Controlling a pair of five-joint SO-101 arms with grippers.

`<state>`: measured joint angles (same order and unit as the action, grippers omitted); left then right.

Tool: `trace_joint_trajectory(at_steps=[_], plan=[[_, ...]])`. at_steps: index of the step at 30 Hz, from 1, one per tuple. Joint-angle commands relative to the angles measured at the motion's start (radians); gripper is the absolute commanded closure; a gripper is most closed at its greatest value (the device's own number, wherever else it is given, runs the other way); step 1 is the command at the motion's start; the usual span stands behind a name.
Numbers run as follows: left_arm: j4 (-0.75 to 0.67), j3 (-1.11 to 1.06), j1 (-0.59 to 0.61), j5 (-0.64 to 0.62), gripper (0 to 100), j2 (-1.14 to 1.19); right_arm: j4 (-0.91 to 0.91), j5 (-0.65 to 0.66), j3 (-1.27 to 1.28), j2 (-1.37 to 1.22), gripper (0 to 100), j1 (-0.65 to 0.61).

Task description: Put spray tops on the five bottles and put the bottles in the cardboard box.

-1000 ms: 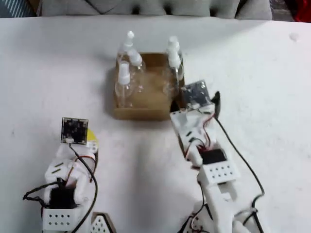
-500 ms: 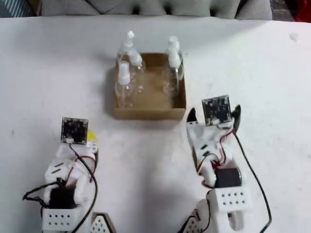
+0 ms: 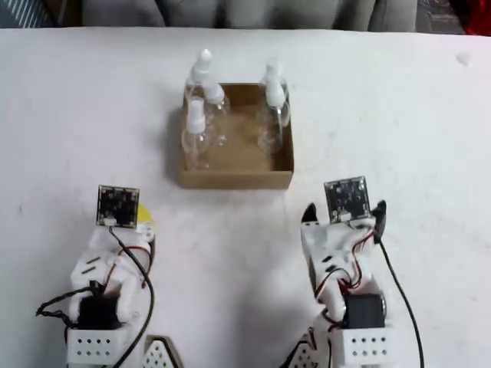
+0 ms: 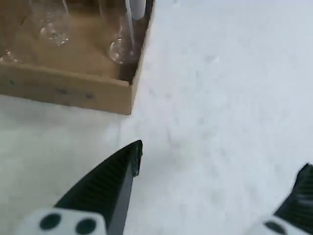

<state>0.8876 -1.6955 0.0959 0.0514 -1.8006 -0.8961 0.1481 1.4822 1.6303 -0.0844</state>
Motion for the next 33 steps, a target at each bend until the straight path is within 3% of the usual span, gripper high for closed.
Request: trace_joint_trajectory(at_steps=[1, 10, 20, 26, 33], plan=[[0.0, 0.002, 0.004, 0.009, 98, -0.001, -0.005, 0.015, 0.089, 0.145, 59.1, 0.062], [0.023, 0.002, -0.001, 0.009, 98, -0.001, -0.035, 0.015, 0.209, 0.163, 60.8, 0.077], [0.114, 0.002, -0.001, 0.055, 98, -0.001, -0.142, 0.252, 0.209, 0.163, 98.6, 0.05], [0.239, 0.002, -0.001, 0.264, 98, -0.001, -0.236, 0.259, 0.209, 0.163, 96.4, 0.054], [0.247, 0.002, 0.002, 0.27, 98, -0.004, -0.354, 0.262, 0.209, 0.163, 96.1, 0.056]])
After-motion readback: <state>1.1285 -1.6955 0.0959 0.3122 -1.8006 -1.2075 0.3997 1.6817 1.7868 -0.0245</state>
